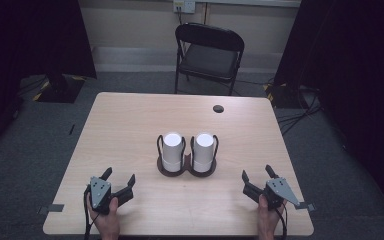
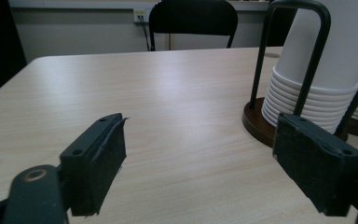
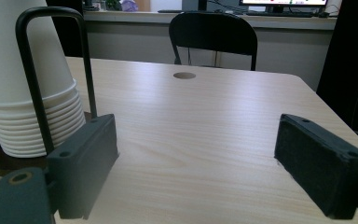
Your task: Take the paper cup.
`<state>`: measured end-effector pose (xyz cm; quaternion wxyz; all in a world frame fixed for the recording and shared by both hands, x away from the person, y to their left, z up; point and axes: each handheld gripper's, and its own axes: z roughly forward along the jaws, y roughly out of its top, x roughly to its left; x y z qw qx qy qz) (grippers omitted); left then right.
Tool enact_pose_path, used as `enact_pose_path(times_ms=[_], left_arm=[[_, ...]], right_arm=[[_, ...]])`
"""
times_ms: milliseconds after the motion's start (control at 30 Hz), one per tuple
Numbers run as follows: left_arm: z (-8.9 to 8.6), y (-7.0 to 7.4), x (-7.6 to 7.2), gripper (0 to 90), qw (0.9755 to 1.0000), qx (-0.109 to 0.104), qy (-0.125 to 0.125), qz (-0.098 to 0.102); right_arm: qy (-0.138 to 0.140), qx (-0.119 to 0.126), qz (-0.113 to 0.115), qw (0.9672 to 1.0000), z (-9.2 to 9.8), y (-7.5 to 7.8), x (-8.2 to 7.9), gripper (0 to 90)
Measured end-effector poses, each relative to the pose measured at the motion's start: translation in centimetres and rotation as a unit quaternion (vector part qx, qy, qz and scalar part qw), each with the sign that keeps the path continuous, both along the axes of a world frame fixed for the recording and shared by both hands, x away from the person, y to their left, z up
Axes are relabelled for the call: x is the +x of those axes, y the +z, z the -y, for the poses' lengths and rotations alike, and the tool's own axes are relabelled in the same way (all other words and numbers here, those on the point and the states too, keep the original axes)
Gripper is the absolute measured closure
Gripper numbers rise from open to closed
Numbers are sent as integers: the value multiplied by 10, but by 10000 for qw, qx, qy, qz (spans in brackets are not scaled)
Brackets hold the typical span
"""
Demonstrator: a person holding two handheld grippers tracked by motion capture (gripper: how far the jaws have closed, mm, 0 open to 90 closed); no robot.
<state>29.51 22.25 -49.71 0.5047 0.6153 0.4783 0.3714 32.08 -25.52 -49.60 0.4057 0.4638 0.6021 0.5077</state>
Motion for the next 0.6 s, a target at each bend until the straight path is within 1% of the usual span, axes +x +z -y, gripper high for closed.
enact_pose_path(times_ms=[67, 100, 133, 233, 267, 300, 367, 433, 500, 533, 600], left_arm=[[0, 0, 1, 184, 10000, -60, -50, -61], [-2, 0, 0, 190, 9999, -104, -82, -57], [-2, 0, 0, 190, 9999, -104, -82, -57], [-5, 0, 1, 190, 9995, -244, -166, -110], [-4, 0, 3, 189, 9992, -253, -235, -193], [-2, 1, 4, 188, 9992, -205, -226, -255], [0, 1, 4, 187, 9991, -172, -274, -288], [2, 1, 4, 168, 9985, -195, -421, -275], [4, 2, 2, 160, 9989, -84, -364, -270], [5, 2, 2, 160, 9990, -83, -347, -274], [4, 2, 3, 161, 9983, -209, -440, -312]], right_arm=[[-12, -2, 0, 10000, 0, 0, 0, 129], [-32, 32, -19, 10000, 0, 0, 0, 130], [-32, 32, -19, 10000, 0, 0, 0, 130], [-4, 22, -40, 10000, 0, 0, 0, 130], [18, -44, -81, 10000, -1, 0, 1, 129], [21, -66, -91, 9999, -2, 1, 1, 127], [-32, -88, -95, 9999, -2, 1, 1, 127], [-14, -49, -98, 9999, -2, 1, 0, 127], [20, 25, -61, 10000, 0, 0, -2, 126], [20, 25, -61, 10000, 0, 0, -2, 126], [15, -5, -77, 10000, -1, 0, -2, 127]])
